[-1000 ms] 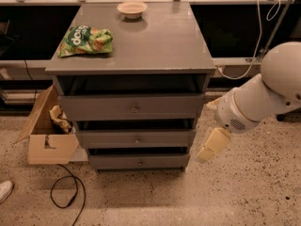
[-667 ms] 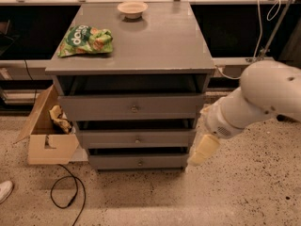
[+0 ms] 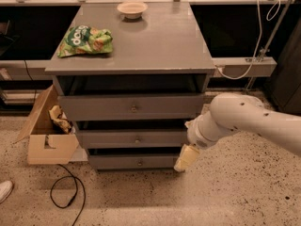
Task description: Open middle drawer
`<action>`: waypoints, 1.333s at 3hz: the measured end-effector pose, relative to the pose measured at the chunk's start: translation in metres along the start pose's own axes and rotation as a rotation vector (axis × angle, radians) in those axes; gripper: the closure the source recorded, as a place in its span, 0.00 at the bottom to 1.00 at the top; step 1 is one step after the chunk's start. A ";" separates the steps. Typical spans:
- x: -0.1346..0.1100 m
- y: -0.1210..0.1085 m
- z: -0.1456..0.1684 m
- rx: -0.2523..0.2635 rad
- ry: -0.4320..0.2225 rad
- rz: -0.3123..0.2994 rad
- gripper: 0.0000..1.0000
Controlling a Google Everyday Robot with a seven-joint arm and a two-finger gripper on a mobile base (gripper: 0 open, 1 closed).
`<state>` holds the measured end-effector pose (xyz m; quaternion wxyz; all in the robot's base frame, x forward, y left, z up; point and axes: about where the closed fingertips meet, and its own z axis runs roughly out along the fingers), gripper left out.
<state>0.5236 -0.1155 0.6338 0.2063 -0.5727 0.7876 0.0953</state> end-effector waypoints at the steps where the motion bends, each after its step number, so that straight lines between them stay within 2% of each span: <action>1: -0.004 -0.014 0.051 -0.044 -0.037 -0.006 0.00; 2: -0.004 -0.014 0.051 -0.044 -0.037 -0.006 0.00; 3: -0.002 -0.023 0.086 -0.034 -0.007 -0.052 0.00; 4: 0.001 -0.039 0.136 -0.007 0.019 -0.129 0.00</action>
Offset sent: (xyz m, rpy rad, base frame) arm 0.0231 0.0163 -0.0340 0.0365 0.0127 0.0253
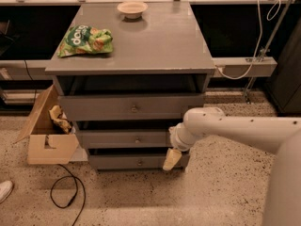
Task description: Open middle drawer
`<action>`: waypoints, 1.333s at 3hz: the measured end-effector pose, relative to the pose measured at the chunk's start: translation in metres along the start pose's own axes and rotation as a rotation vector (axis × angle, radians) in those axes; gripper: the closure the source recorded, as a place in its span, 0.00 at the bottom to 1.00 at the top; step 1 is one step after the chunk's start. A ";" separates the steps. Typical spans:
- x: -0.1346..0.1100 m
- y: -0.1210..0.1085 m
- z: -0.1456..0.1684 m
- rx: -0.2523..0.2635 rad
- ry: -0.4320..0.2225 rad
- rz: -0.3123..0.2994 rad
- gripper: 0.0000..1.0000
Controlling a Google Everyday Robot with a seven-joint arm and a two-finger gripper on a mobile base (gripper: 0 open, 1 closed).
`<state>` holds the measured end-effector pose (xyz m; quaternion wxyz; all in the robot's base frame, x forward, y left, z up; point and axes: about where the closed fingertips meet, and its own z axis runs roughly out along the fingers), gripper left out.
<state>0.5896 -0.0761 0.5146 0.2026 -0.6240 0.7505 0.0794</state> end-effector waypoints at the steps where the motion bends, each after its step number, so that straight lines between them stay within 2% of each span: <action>1: -0.001 -0.018 0.030 0.037 -0.017 -0.055 0.00; 3: -0.001 -0.062 0.084 0.060 -0.027 -0.097 0.00; 4: -0.003 -0.078 0.099 0.063 -0.019 -0.103 0.00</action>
Offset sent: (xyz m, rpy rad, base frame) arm 0.0830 0.0191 -0.0727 0.0056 -0.1190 0.0708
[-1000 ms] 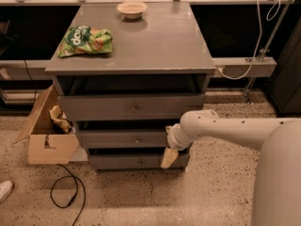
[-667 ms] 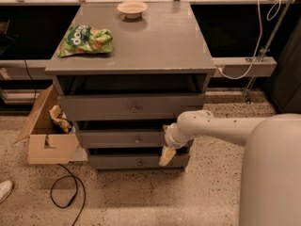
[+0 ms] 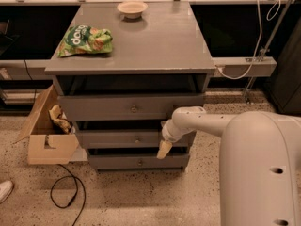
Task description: Open middle drawer
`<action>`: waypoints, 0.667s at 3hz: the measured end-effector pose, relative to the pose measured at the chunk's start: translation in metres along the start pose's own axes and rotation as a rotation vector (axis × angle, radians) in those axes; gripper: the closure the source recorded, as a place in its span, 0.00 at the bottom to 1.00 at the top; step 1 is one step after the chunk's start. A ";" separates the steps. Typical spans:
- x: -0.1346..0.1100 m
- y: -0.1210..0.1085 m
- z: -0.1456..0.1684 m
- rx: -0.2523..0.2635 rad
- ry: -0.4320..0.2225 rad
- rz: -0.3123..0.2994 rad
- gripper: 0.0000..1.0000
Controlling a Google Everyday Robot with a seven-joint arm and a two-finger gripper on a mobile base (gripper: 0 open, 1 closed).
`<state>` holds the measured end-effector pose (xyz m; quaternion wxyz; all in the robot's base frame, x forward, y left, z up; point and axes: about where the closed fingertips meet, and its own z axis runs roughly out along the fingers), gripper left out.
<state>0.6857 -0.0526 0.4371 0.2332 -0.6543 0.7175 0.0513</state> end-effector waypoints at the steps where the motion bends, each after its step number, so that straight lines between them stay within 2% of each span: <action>1: 0.006 -0.009 0.022 -0.020 0.022 0.007 0.00; 2: 0.010 -0.005 0.042 -0.050 0.016 0.011 0.19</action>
Offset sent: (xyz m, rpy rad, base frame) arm 0.0197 0.0087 -0.0598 -0.0007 0.0792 0.0160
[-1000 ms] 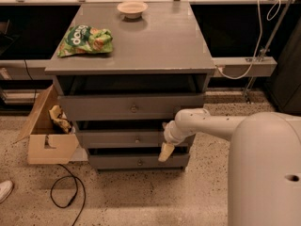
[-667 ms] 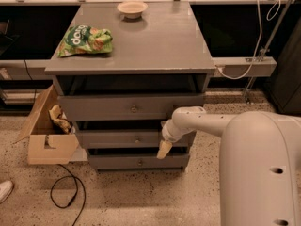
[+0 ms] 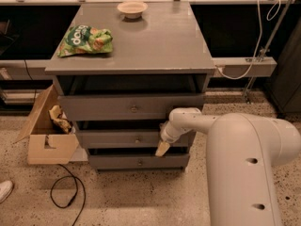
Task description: Open middle drawer
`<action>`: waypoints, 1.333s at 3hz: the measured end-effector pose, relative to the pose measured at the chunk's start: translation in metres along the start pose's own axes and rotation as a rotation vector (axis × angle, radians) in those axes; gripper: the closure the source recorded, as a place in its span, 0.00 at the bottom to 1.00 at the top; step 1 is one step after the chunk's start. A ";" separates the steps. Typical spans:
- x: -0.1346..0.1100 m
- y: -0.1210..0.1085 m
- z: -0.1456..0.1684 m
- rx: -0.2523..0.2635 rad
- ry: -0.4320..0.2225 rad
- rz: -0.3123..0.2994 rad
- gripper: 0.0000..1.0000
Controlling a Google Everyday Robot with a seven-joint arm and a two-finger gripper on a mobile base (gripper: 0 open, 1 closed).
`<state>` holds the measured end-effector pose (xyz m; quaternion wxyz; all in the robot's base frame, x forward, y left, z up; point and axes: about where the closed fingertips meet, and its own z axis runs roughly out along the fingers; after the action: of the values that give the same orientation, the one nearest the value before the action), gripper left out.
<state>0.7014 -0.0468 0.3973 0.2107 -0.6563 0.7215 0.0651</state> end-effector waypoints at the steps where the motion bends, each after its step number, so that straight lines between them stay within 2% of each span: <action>1: -0.001 0.012 0.002 -0.013 -0.010 -0.016 0.42; 2: -0.004 0.021 -0.007 -0.027 -0.024 -0.027 0.65; 3: -0.006 0.019 -0.014 -0.027 -0.024 -0.027 0.94; 4: -0.006 0.019 -0.014 -0.027 -0.024 -0.027 0.80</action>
Offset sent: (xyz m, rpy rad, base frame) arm -0.0879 0.0008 0.0418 0.1044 0.0052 0.1628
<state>0.6800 -0.0437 0.4088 0.2111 -0.6680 0.7091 0.0798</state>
